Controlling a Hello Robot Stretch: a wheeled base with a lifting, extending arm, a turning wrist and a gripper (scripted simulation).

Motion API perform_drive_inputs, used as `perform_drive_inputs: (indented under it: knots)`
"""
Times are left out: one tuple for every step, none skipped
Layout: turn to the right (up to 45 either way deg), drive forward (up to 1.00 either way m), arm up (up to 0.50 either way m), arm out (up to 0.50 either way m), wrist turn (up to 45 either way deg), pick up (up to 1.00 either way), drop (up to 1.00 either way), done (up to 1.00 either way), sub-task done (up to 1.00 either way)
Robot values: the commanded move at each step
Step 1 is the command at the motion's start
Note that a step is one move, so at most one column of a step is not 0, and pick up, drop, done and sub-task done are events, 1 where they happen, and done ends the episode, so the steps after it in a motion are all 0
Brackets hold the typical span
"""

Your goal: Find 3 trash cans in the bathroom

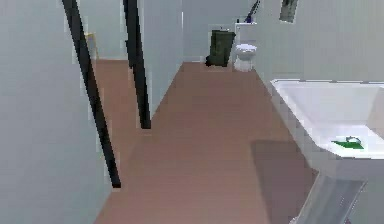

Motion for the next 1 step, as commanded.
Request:
perform_drive_inputs:
  knots:
    - [0.0, 0.50, 0.00, 0.00, 0.0, 0.00, 0.00, 0.00, 0.00]
